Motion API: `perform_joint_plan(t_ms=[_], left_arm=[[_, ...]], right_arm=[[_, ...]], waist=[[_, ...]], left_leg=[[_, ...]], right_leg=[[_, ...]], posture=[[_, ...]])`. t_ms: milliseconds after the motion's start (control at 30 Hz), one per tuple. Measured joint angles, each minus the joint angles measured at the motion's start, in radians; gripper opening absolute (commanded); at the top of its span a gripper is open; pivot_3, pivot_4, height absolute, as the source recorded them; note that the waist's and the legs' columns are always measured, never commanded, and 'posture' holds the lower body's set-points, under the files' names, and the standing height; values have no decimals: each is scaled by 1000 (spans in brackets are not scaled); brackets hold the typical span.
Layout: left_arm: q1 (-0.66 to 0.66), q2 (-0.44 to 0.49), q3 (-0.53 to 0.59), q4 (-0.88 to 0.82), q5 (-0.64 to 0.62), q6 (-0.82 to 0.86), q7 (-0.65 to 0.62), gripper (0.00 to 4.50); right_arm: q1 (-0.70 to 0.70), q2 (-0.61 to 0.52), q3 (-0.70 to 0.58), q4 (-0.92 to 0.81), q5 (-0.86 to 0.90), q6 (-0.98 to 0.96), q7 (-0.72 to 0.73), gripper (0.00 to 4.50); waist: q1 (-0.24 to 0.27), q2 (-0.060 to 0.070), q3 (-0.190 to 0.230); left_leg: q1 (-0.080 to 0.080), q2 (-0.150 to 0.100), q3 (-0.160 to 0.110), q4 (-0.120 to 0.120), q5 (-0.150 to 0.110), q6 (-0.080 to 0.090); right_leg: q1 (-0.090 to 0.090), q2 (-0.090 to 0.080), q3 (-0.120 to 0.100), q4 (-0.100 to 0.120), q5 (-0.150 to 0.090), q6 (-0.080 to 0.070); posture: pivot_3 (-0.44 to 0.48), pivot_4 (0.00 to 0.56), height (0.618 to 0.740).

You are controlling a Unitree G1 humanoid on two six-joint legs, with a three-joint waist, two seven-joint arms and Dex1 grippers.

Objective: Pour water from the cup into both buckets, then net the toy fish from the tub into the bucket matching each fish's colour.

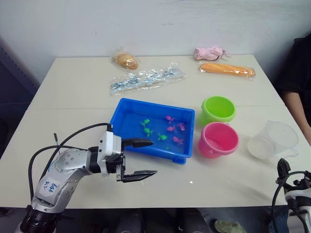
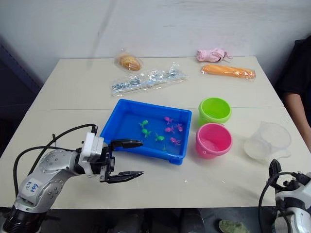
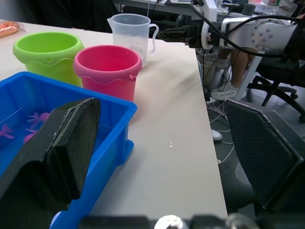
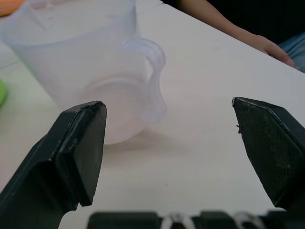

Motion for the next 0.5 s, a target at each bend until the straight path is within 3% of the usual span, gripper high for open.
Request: perform_joint_plan(t_ms=[500], left_arm=[[2, 0, 6, -2, 52, -13, 18, 4457]], right_arm=[[-187, -91, -12, 270, -50, 8, -18, 4500]], waist=[[-1, 0, 0]], left_leg=[[1, 0, 3, 0, 0, 1]], right_leg=[[0, 1, -1, 1, 0, 0]], posture=[[0, 150, 740]])
